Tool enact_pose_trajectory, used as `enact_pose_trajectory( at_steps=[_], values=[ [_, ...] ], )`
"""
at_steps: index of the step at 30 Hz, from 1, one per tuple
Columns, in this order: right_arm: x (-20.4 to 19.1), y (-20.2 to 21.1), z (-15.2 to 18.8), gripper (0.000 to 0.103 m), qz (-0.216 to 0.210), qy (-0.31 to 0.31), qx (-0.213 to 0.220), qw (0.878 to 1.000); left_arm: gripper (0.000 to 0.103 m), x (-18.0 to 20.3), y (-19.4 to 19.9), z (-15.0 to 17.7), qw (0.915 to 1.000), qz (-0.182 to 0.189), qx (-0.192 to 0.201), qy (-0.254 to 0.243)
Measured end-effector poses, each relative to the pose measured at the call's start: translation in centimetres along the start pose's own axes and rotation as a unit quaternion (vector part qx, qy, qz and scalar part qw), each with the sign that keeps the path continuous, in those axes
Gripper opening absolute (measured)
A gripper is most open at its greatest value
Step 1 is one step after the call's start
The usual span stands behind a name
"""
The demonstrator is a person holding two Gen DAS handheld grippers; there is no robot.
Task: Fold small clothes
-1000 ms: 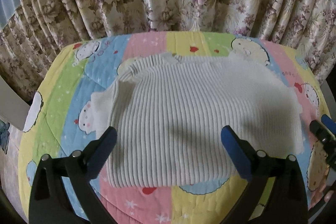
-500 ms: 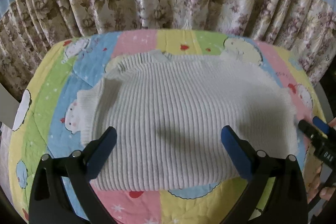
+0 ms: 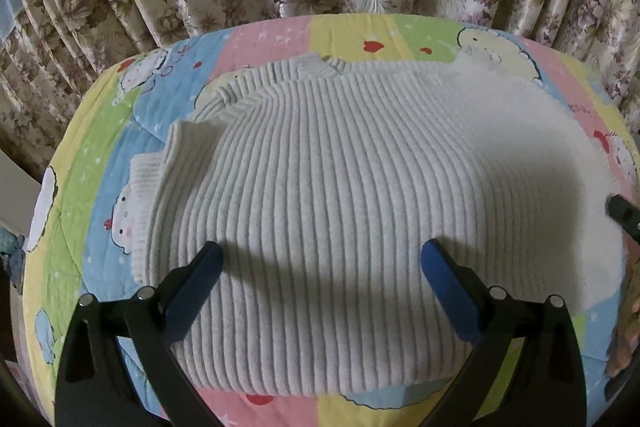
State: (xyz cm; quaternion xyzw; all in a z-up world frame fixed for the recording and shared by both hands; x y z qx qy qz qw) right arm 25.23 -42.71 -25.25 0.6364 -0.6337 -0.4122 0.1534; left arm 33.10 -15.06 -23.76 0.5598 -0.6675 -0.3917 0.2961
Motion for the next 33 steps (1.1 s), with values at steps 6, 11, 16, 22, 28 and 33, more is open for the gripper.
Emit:
enact_pose_trajectory(
  at_steps=[6, 11, 16, 22, 28, 33],
  values=[
    [-0.5, -1.1, 0.1, 0.1, -0.047, -0.018, -0.014, 0.999, 0.101, 0.2, -0.3, 0.1, 1.0, -0.006, 0.002, -0.006],
    [-1.8, -1.6, 0.3, 0.089, -0.056, 0.002, -0.027, 0.998, 0.101, 0.1, -0.5, 0.0, 1.0, -0.005, -0.001, -0.004],
    [-3.3, -2.6, 0.5, 0.086, -0.009, 0.051, -0.048, 0.998, 0.101, 0.2, -0.9, 0.1, 0.9997, -0.016, 0.0, -0.019],
    [-4.4, -2.5, 0.2, 0.057, 0.022, 0.093, -0.069, 0.993, 0.102, 0.5, -1.4, 0.2, 0.9989, -0.034, -0.003, -0.032],
    [-7.7, -2.2, -0.3, 0.026, 0.073, 0.173, -0.075, 0.979, 0.102, 0.6, -1.7, 0.3, 0.9983, -0.042, 0.003, -0.04],
    [-8.5, -1.5, -0.8, 0.025, 0.095, 0.172, -0.065, 0.978, 0.102, 0.7, -1.8, 0.3, 0.9981, -0.042, 0.008, -0.044]
  ],
)
Point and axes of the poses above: each gripper's, at about its wrist camera, not at the fingertips, and y roughly against the way its jaws point, x to its right, z to its underside, the point moved 7 cm from there along -y, roughly the way its jaws point, and after that the axes turned 6 degrees about y, right-handed, at the moved point
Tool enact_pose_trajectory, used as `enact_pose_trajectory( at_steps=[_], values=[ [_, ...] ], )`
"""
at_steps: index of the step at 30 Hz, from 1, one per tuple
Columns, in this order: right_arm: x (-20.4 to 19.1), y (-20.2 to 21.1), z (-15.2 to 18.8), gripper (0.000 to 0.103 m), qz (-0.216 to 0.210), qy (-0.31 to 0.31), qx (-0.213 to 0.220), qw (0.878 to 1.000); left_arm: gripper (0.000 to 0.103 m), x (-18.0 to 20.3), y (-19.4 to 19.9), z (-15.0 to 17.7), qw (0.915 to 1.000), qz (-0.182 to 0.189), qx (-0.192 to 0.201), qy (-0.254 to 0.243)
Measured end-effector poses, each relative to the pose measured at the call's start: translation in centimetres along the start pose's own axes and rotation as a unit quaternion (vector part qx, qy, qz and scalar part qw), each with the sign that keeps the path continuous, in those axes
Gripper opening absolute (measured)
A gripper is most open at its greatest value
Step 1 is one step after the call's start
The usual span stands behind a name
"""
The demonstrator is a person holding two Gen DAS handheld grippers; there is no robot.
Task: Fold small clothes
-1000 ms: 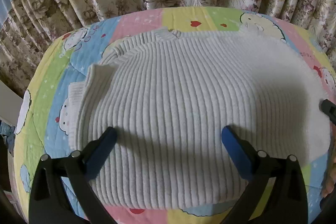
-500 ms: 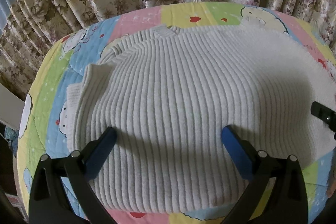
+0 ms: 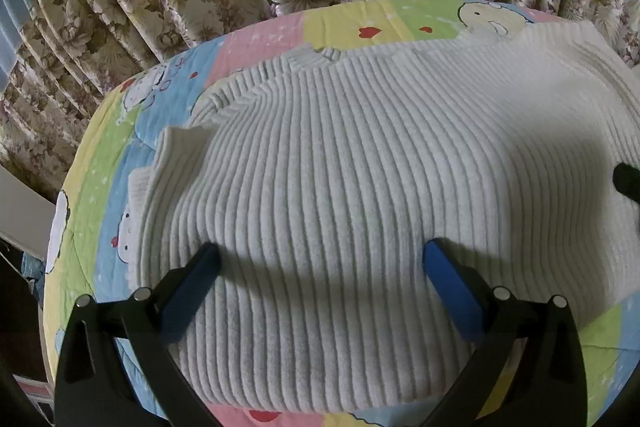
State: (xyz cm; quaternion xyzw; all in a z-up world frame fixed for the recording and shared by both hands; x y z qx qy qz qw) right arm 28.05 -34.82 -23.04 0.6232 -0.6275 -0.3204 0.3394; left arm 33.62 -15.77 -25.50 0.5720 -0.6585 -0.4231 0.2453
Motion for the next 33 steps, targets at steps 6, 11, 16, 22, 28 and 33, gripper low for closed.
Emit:
enact_pose_trajectory(
  at_steps=[6, 11, 16, 22, 28, 33],
  values=[
    [-1.3, 1.0, -1.1, 0.024, 0.033, 0.011, 0.008, 0.999, 0.101, -0.6, 0.6, -0.3, 0.9993, 0.033, -0.015, 0.009],
    [-3.2, 2.4, -2.8, 0.024, 0.05, 0.023, 0.017, 0.998, 0.101, -4.5, 4.0, -1.5, 0.9985, 0.048, 0.013, 0.024],
    [-7.1, 3.9, -5.6, 0.024, 0.048, 0.046, 0.033, 0.997, 0.101, -11.8, 4.9, -2.4, 0.9987, 0.009, 0.032, 0.037],
    [-14.3, 3.8, -8.6, 0.023, 0.051, 0.101, 0.042, 0.993, 0.101, -19.8, 3.8, -1.4, 0.9957, -0.026, 0.024, 0.085],
    [-23.1, 1.6, -8.4, 0.023, 0.004, 0.179, 0.027, 0.983, 0.101, -23.5, 3.1, 0.4, 0.9934, -0.042, 0.007, 0.107],
    [-27.4, -0.7, -5.8, 0.027, -0.011, 0.235, 0.0, 0.972, 0.101, -24.6, 3.0, 1.4, 0.9925, -0.051, 0.001, 0.111]
  ],
)
Point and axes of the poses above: each gripper's, at about its wrist camera, not at the fingertips, and y roughly against the way its jaws point, x to its right, z to its underside, the point moved 7 cm from there along -y, roughly the way its jaws point, and after that the axes turned 6 degrees about y, right-handed, at the moved point
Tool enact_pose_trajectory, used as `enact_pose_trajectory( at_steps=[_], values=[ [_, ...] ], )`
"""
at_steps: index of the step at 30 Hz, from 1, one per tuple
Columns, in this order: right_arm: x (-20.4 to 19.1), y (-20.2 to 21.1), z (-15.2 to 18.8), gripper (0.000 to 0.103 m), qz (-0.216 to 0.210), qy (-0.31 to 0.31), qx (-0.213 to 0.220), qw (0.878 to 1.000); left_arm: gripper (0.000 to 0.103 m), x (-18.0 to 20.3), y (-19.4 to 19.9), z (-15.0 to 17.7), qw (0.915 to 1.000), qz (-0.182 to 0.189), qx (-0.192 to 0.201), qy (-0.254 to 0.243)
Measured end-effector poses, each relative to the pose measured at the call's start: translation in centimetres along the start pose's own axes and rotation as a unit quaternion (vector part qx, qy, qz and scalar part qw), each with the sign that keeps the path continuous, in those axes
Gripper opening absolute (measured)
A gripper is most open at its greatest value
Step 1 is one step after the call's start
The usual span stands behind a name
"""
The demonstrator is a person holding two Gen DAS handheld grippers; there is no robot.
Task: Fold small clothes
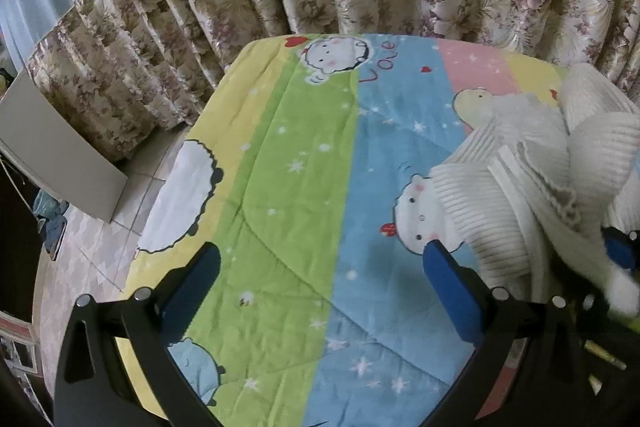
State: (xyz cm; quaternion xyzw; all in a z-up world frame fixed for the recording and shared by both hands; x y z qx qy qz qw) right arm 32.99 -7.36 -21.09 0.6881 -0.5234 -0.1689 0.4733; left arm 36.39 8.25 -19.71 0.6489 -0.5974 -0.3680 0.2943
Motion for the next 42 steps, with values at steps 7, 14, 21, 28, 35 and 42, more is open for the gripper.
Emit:
enact_pose_trajectory(
  at_steps=[7, 14, 21, 28, 35, 42],
  values=[
    [0.6, 4.2, 0.6, 0.063, -0.088, -0.022, 0.041, 0.995, 0.101, 0.5, 1.4, -0.9, 0.9998, 0.007, 0.015, -0.008],
    [7.5, 9.4, 3.8, 0.074, -0.085, -0.115, 0.11, 0.984, 0.101, 5.6, 3.6, -1.7, 0.9962, 0.08, 0.022, -0.024],
    [14.2, 6.5, 8.0, 0.074, -0.067, -0.227, 0.085, 0.968, 0.101, 12.7, 3.0, -1.9, 0.9899, 0.132, -0.003, -0.052],
    [14.9, 3.7, 10.1, 0.066, -0.096, -0.266, 0.065, 0.957, 0.074, 15.2, 1.0, -2.3, 0.9861, 0.151, -0.017, -0.067],
    [13.5, 1.5, 10.1, 0.031, -0.16, -0.281, 0.056, 0.945, 0.015, 15.3, 0.6, -2.3, 0.9769, 0.198, -0.026, -0.075],
    [11.7, 3.1, 8.2, 0.009, -0.155, -0.248, 0.083, 0.953, 0.013, 11.8, 2.1, -2.0, 0.9781, 0.198, -0.014, -0.063]
  ],
)
Point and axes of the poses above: each gripper's, at about its wrist camera, not at the fingertips, and y roughly against the way its jaws point, x to its right, z to its underside, the point moved 7 cm from there along -y, roughly the way its jaws point, and after that the axes turned 6 degrees about y, right-handed, at the moved point
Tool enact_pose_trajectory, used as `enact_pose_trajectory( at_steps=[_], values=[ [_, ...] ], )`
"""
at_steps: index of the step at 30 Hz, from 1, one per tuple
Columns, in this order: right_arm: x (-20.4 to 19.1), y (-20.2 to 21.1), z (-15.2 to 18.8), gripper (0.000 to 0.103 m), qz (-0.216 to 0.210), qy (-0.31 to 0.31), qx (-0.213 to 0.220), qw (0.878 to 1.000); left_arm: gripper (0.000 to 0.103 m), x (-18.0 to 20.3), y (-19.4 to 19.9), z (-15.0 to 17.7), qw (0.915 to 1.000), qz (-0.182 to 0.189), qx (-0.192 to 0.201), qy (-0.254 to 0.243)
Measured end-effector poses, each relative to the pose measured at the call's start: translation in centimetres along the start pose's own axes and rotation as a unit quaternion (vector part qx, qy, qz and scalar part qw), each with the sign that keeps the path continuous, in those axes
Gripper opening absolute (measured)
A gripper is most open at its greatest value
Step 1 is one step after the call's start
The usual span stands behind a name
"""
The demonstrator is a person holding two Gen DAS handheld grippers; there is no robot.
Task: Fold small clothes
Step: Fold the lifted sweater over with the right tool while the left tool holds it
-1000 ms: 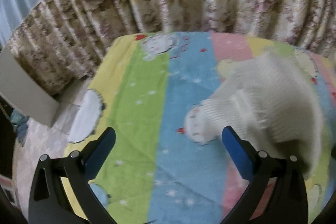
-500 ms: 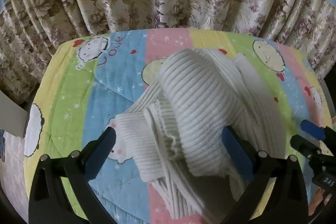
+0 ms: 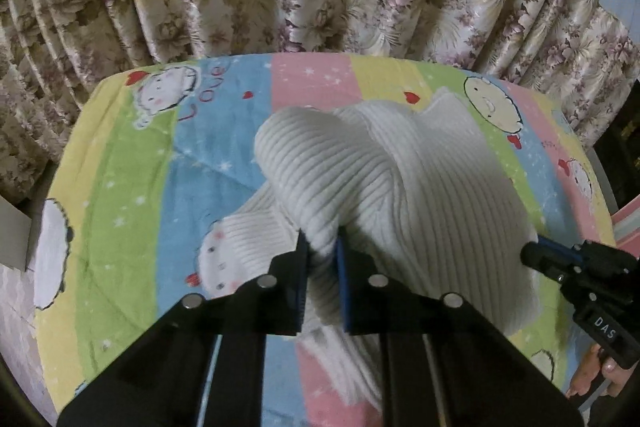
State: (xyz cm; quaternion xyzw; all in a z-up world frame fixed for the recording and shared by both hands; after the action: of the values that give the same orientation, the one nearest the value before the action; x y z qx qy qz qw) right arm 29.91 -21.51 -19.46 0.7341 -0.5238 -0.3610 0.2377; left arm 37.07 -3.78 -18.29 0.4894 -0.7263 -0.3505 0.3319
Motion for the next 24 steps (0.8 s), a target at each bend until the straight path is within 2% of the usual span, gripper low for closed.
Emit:
enact_pose_trajectory(
  at_steps=[5, 9, 10, 12, 13, 14, 16, 18, 20, 24],
  values=[
    [-3.5, 0.5, 0.2, 0.009, 0.008, 0.059, 0.001, 0.998, 0.013, -1.8, 1.5, 2.1, 0.9999, -0.007, 0.004, 0.007],
    [-4.3, -0.6, 1.7, 0.009, 0.048, 0.104, -0.021, 0.993, 0.015, -2.1, 0.0, 3.7, 0.9998, -0.02, -0.005, 0.008],
    [-4.1, -1.2, 2.0, 0.009, 0.056, 0.106, -0.027, 0.992, 0.019, -2.1, -0.1, 3.7, 0.9997, -0.024, -0.001, 0.008],
    [-3.5, -2.1, 2.3, 0.009, 0.06, 0.101, -0.033, 0.993, 0.037, -2.2, -0.1, 3.5, 0.999, -0.045, 0.005, 0.003],
    [-3.3, -2.3, 2.3, 0.01, 0.059, 0.096, -0.033, 0.993, 0.06, -2.5, -0.1, 3.3, 0.9981, -0.062, 0.009, 0.003],
    [-3.2, -2.2, 2.2, 0.012, 0.059, 0.094, -0.032, 0.993, 0.073, -2.9, 0.2, 3.1, 0.9973, -0.072, 0.013, 0.004],
    [-3.0, -1.7, 1.9, 0.017, 0.054, 0.09, -0.027, 0.994, 0.08, -3.6, 0.7, 3.0, 0.9979, -0.061, 0.011, 0.017],
    [-3.0, -0.6, 1.4, 0.025, 0.044, 0.088, -0.016, 0.995, 0.082, -4.6, 1.4, 3.1, 0.9973, -0.064, 0.012, 0.034],
    [-2.6, 0.7, 1.1, 0.043, 0.045, 0.085, -0.002, 0.995, 0.084, -5.2, 2.2, 3.1, 0.9953, -0.086, 0.024, 0.038],
    [-1.6, 1.1, 1.3, 0.046, 0.078, 0.093, -0.002, 0.993, 0.084, -3.9, 2.6, 3.6, 0.9933, -0.111, 0.034, 0.0]
  ],
)
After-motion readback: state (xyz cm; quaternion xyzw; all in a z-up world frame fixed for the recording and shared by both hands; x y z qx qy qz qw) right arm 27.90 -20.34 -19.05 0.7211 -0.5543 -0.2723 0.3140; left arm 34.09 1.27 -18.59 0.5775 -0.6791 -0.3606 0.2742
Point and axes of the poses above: each gripper's, at about its wrist camera, not at the fingertips, and y roughly against the way its jaws point, x to its right, z to its underside, the point moved 7 cm from there along -y, roughly the way its jaws point, and after that the axes turned 6 degrees about y, right-handed, at the moved point
